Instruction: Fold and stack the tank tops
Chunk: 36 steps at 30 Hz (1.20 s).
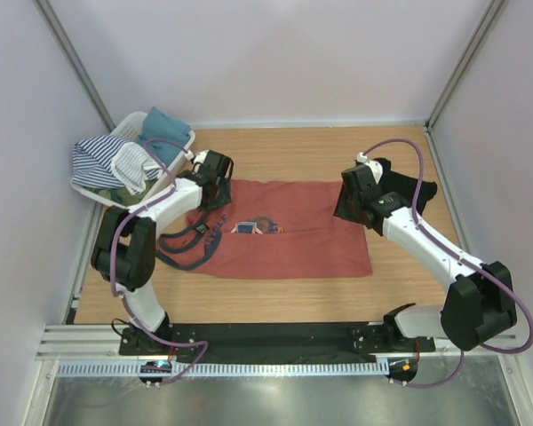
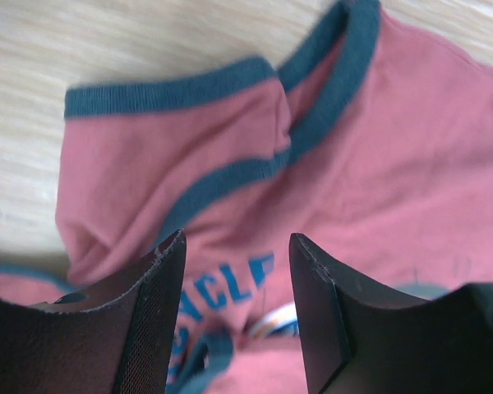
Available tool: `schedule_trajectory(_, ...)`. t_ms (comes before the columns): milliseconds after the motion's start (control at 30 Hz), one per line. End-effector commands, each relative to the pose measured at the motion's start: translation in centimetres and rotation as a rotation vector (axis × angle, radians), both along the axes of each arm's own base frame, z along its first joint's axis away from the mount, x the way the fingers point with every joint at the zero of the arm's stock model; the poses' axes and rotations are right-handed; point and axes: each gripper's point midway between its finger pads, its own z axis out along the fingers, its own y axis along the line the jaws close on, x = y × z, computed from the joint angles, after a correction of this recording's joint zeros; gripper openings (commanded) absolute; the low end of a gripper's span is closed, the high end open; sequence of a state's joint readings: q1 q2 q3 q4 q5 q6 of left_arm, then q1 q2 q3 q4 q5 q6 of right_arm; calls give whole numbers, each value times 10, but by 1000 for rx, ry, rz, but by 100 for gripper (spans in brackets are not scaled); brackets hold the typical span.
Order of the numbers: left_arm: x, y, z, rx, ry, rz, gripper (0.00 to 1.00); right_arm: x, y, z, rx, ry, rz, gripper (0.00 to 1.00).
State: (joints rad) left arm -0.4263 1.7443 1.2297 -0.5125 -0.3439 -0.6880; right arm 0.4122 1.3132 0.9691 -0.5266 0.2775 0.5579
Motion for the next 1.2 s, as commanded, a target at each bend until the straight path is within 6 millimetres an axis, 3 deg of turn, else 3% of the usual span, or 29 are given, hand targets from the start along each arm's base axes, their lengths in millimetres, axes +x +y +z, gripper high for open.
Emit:
schedule_trajectory(0, 29, 0, 9, 8, -50, -15, 55, 14, 5, 16, 18, -65, 17, 41)
schedule_trajectory(300, 53, 1, -27, 37, 14, -16, 51, 9, 1, 9, 18, -59, 11, 41)
schedule_trajectory(367, 54, 8, -31, 52, 25, -2, 40, 8, 0, 7, 18, -56, 8, 41)
schedule_trajectory(400, 55, 14, -35, 55, 36, 9, 29, 7, 0, 6, 17, -55, 8, 41)
schedule_trajectory(467, 53, 29, -39, 44, 66, 32, 16, 6, -1, 6, 18, -56, 8, 41)
schedule_trajectory(500, 52, 36, -40, 44, 73, 45, 1, 5, -1, 4, 17, -55, 8, 41)
schedule_trajectory(533, 46, 44, -37, 42, 72, 63, 0, 4, -2, 4, 17, -55, 8, 41)
schedule_trajectory(600, 44, 56, -28, 9, 44, 92, 0, 4, -3, 0, 10, -49, 5, 41)
schedule_trajectory(633, 43, 59, -12, -17, 5, 99, 0, 4, -3, -2, 7, -43, 6, 41)
schedule_trajectory(733, 28, 75, 0, -92, -38, 141, 0, 7, -3, -8, 3, -32, 3, 41)
schedule_trajectory(767, 31, 90, 5, -118, -69, 182, 0, 8, -3, -10, 2, -29, 0, 41)
schedule_trajectory(833, 24, 98, 10, -207, -93, 211, 2, 9, -1, -14, 2, -18, 6, 41)
schedule_trajectory(867, 28, 117, 13, -239, -127, 262, 6, 10, -1, -14, 1, -19, 5, 41)
schedule_trajectory(967, 26, 138, 19, -299, -172, 320, 8, 10, -2, -19, -1, -14, 1, 41)
schedule_trajectory(1033, 19, 152, 19, -261, -188, 384, 19, 9, -2, -23, -5, -6, 0, 41)
schedule_trajectory(1100, 14, 165, 32, -248, -240, 459, 30, 11, -4, -26, -12, 1, -7, 41)
schedule_trajectory(1133, 5, 179, 29, -213, -251, 519, 32, 10, -6, -28, -17, 7, -11, 41)
schedule_trajectory(1167, 0, 185, 41, -226, -297, 574, 33, 12, -7, -29, -23, 8, -16, 41)
